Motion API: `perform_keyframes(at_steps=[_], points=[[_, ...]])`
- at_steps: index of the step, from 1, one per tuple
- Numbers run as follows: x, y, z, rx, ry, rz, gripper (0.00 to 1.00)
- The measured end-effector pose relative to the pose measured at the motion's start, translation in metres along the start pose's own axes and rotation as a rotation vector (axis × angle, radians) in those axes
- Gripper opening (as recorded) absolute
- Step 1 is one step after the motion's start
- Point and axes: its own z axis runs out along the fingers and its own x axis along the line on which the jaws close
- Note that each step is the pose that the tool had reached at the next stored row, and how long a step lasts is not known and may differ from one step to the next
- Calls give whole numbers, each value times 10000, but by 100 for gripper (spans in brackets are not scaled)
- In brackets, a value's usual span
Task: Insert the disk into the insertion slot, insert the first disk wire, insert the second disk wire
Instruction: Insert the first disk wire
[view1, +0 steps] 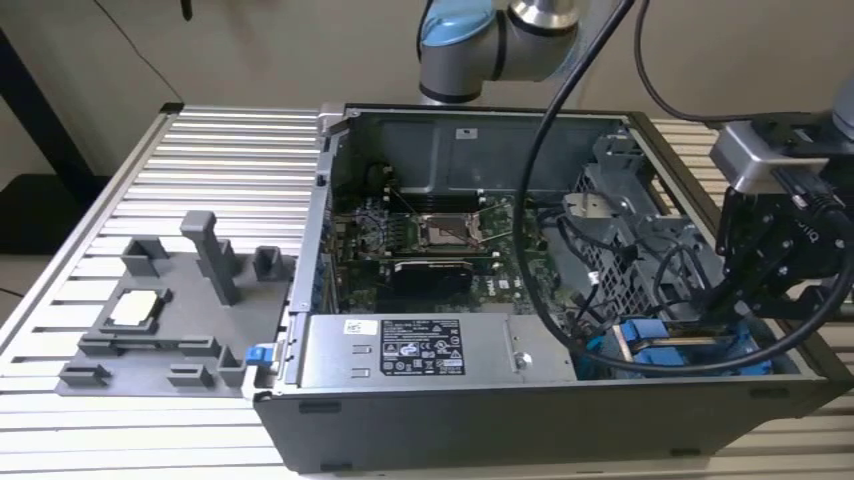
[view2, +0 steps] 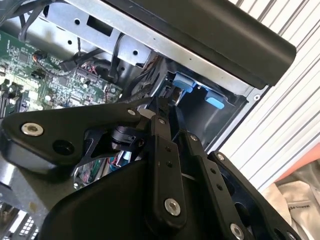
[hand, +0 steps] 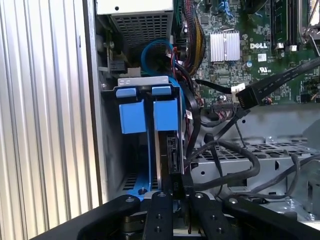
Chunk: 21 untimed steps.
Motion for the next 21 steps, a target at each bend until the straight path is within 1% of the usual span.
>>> perform_keyframes(at_steps=[3,6,15,21], points=[[-3,-39,14,-109,0,-7,19],[-4,-61,25,-152,0,-17,19],[-4,-60,50,-162,3,-24,19],[-13,-35,57,-162,2,-23,19]])
